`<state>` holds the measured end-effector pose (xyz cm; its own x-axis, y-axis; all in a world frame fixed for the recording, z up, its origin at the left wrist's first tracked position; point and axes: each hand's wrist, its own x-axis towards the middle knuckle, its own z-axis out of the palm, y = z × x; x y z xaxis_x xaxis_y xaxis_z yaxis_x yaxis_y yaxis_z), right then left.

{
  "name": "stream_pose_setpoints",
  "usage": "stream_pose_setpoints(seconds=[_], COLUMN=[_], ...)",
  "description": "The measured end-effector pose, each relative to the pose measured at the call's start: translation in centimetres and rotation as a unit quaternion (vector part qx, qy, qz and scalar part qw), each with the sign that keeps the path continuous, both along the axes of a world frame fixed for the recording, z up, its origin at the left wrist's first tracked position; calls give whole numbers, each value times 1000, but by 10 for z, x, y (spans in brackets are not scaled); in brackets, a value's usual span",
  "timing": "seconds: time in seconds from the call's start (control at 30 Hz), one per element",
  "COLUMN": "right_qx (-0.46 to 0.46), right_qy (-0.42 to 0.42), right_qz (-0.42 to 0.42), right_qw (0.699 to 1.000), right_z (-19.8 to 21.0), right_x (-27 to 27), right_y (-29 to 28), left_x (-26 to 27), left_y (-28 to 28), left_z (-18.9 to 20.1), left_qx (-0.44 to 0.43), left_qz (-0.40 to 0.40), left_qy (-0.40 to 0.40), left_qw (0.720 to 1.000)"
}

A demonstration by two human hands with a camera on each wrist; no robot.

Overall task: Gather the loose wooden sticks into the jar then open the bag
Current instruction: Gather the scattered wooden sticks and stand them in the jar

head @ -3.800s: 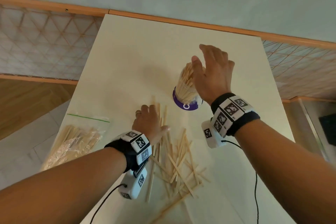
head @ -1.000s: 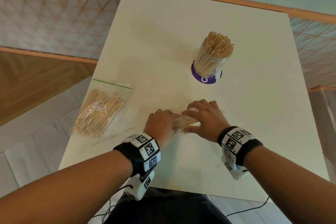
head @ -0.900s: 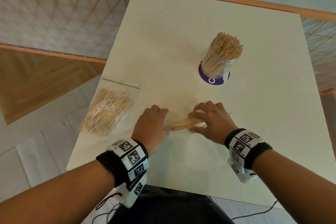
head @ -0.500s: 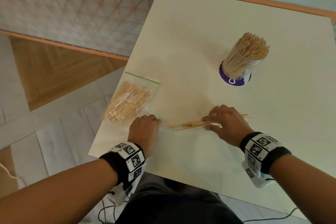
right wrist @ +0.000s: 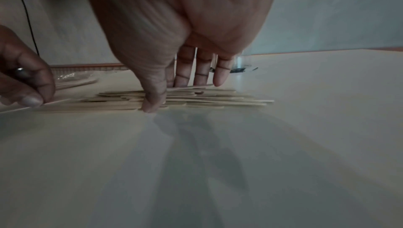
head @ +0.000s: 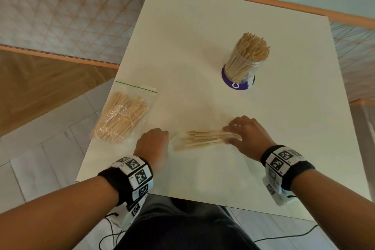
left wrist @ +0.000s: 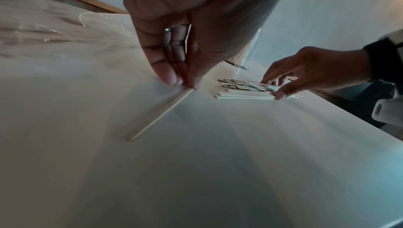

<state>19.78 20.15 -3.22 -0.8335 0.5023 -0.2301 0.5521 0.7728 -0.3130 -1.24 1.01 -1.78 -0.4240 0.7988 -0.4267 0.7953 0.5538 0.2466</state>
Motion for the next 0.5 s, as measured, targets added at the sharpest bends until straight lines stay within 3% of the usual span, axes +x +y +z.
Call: stream_pose_setpoints(seconds=[0.2, 0.4, 0.5], right_qx=[-39, -13, -24], right_qy=[-63, -138, -155], right_qz=[32, 48, 45], right_qw=[997, 989, 987], right_z=[11, 17, 17], right_x=[-24, -50, -56], right_y=[-2, -8, -5], left_x=[2, 2, -1], left_y=[20, 28, 32], left_z=[7, 5, 11], left_qx=[-84, -96, -58], left_qz=[-27, -98, -61], left_qy=[4, 39, 23], left_qw=[996, 990, 996])
